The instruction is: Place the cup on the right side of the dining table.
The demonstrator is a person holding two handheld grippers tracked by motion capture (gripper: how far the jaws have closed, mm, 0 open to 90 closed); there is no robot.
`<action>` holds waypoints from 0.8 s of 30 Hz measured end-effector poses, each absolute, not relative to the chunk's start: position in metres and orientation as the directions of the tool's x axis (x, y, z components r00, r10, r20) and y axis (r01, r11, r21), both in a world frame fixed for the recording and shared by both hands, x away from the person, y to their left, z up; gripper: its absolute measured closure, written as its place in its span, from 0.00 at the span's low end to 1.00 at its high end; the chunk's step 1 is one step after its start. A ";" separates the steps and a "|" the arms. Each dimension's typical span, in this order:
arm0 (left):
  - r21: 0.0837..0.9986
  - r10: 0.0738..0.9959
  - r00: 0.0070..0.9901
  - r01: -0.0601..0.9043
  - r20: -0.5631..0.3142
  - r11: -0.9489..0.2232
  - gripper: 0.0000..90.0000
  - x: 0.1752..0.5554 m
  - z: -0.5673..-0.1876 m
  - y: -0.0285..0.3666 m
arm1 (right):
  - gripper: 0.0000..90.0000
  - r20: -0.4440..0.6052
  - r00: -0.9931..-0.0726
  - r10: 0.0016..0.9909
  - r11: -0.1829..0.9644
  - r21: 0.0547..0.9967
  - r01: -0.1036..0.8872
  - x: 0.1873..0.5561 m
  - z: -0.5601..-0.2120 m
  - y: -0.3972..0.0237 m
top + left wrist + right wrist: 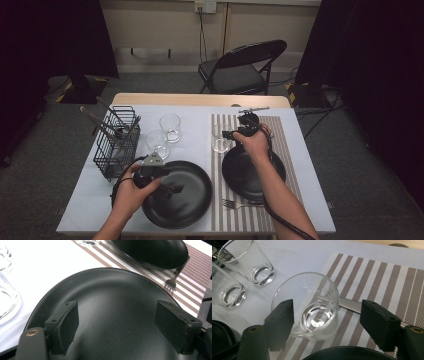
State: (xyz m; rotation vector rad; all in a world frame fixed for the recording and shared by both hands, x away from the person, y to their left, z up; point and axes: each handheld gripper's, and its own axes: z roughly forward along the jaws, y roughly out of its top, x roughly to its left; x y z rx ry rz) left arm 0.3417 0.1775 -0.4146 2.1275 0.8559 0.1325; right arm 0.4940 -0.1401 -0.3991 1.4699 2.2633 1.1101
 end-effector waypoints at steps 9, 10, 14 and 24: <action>0.732 0.623 0.760 0.529 -0.184 -0.430 0.22 0.343 -0.412 0.178 | 0.24 0.204 -0.494 0.846 0.224 0.703 0.675 0.488 -0.389 -0.142; 0.733 0.622 0.760 0.529 -0.186 -0.427 0.22 0.343 -0.412 0.178 | 0.24 0.204 -0.497 0.843 0.226 0.705 0.673 0.487 -0.388 -0.142; 0.730 0.624 0.758 0.533 -0.189 -0.428 0.22 0.344 -0.412 0.176 | 0.22 0.200 -0.507 0.838 0.234 0.707 0.667 0.483 -0.383 -0.145; 0.731 0.624 0.759 0.531 -0.186 -0.428 0.22 0.345 -0.412 0.176 | 0.22 0.216 -0.525 0.823 0.236 0.712 0.662 0.474 -0.380 -0.146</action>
